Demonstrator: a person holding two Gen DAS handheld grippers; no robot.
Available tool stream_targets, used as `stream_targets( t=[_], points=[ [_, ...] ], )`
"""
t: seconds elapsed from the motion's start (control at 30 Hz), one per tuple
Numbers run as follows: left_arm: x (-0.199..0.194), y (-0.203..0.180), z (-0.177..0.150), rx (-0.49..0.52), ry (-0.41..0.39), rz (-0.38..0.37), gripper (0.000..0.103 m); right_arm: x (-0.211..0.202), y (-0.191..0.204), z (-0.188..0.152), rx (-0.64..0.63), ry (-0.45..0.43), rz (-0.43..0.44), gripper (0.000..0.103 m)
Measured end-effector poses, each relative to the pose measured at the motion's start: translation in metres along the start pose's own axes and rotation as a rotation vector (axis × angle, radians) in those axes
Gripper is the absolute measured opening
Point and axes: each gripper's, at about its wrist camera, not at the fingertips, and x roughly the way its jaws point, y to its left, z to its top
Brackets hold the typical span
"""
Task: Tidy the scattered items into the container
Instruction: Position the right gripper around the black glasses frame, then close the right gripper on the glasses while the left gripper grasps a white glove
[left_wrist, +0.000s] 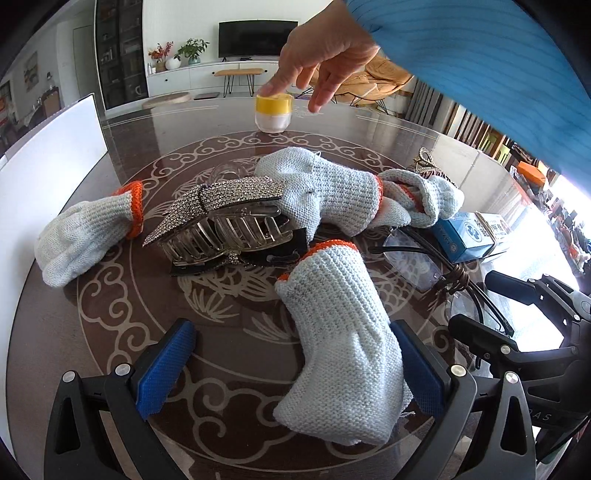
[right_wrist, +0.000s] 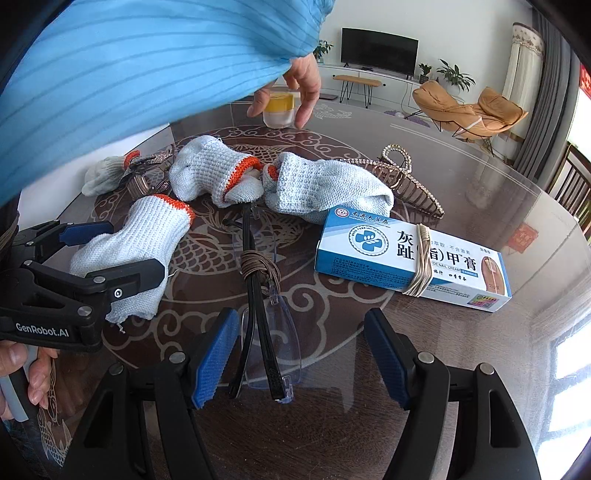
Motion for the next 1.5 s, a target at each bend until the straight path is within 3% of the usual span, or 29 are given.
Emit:
stream_targets(
  t=[0.4, 0.57, 0.7, 0.83, 0.9, 1.0, 1.13, 1.27, 1.3, 1.33, 1.37, 1.4, 1.43, 1.5],
  points=[
    [-0.005, 0.005, -0.005, -0.005, -0.010, -0.028, 0.103, 0.000, -0.001, 0.000, 0.000, 0.000, 0.000, 0.071],
    [-0.018, 0.012, -0.021, 0.003, -0.006, -0.055, 0.103, 0.001, -0.001, 0.000, 0.000, 0.000, 0.000, 0.071],
    [-0.035, 0.030, -0.035, -0.087, -0.007, -0.112, 0.103, 0.001, -0.001, 0.000, 0.000, 0.000, 0.000, 0.071],
    [-0.042, 0.032, -0.016, -0.125, 0.032, -0.152, 0.103, 0.000, -0.001, 0.000, 0.000, 0.000, 0.000, 0.071],
    [-0.039, 0.020, -0.003, -0.065, 0.043, -0.164, 0.103, 0.001, -0.001, 0.000, -0.002, 0.000, -0.002, 0.072],
    [-0.019, -0.012, 0.010, 0.128, 0.118, -0.141, 0.103, 0.002, -0.004, 0.000, 0.000, -0.001, 0.020, 0.073],
    [0.004, -0.045, 0.006, 0.372, 0.145, -0.031, 0.103, 0.002, -0.013, 0.005, 0.030, 0.011, 0.142, 0.073],
    [0.005, -0.043, 0.008, 0.349, 0.127, -0.047, 0.102, 0.004, -0.004, 0.009, -0.001, -0.005, 0.179, 0.067],
    [0.005, -0.040, 0.007, 0.318, 0.123, -0.070, 0.097, 0.004, 0.000, 0.009, -0.027, -0.001, 0.148, 0.044],
    [0.002, -0.035, 0.007, 0.287, 0.107, -0.074, 0.083, 0.003, 0.002, 0.011, -0.048, 0.003, 0.122, 0.019],
    [-0.002, -0.032, 0.006, 0.258, 0.095, -0.055, 0.068, 0.002, 0.000, 0.012, -0.029, 0.003, 0.131, 0.005],
    [-0.006, -0.028, 0.004, 0.228, 0.091, -0.038, 0.060, 0.001, -0.004, 0.012, 0.000, 0.014, 0.151, 0.004],
    [-0.009, -0.025, 0.002, 0.207, 0.090, -0.023, 0.042, 0.000, -0.006, 0.012, 0.011, 0.022, 0.159, 0.004],
    [-0.020, -0.017, -0.008, 0.160, 0.098, -0.019, 0.037, -0.004, -0.005, 0.010, 0.005, 0.037, 0.162, 0.004]
  ],
)
